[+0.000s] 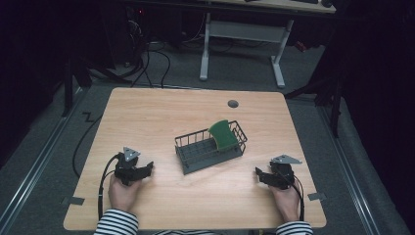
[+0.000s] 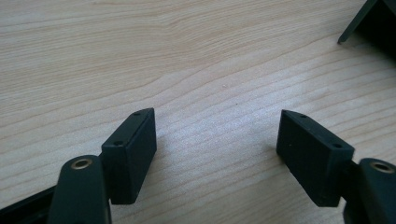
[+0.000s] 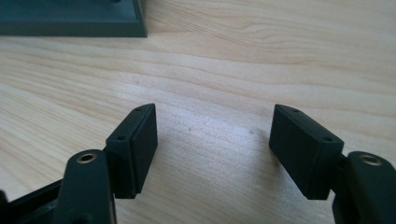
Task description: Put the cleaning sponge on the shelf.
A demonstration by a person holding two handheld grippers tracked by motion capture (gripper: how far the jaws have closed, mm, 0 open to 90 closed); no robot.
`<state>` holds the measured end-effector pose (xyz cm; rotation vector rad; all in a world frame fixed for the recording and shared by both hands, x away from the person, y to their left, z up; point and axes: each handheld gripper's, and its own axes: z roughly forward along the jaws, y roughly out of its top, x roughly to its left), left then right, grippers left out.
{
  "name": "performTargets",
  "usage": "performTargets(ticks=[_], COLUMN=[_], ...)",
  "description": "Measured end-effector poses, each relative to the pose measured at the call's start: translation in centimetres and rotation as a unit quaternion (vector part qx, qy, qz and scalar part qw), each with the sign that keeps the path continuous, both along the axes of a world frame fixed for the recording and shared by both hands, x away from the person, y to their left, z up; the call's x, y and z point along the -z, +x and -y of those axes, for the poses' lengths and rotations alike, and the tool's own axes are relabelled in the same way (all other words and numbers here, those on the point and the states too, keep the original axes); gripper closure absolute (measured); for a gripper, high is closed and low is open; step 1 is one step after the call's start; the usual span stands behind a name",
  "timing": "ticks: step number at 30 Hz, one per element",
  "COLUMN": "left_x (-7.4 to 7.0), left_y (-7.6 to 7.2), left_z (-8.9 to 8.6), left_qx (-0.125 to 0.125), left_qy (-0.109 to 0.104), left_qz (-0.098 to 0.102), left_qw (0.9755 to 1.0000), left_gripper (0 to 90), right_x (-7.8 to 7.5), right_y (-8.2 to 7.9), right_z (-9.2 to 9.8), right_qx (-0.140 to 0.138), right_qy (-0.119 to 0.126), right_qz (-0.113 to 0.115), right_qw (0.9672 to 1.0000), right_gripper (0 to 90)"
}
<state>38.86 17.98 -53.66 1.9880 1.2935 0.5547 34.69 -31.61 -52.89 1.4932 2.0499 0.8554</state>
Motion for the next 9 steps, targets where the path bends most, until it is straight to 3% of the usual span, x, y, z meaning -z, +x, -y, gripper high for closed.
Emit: performTargets(ticks=[1,9], left_x=[0.00,0.00], left_y=[0.00,-0.01], left_z=[0.00,0.02], left_qx=[0.000,0.000], left_qy=[0.000,0.001], left_qz=[0.000,0.000], left_qw=[1.0000,1.0000], left_gripper=[29.3,28.9], right_x=[0.18,0.18], right_y=[-0.16,-0.29], right_z=[-0.17,-0.28], right_qx=[-0.001,0.006], right_qy=[-0.005,-0.004], right_qz=[0.010,0.009], right_qw=[0.9999,0.9999], right_gripper=[32.4,31.7])
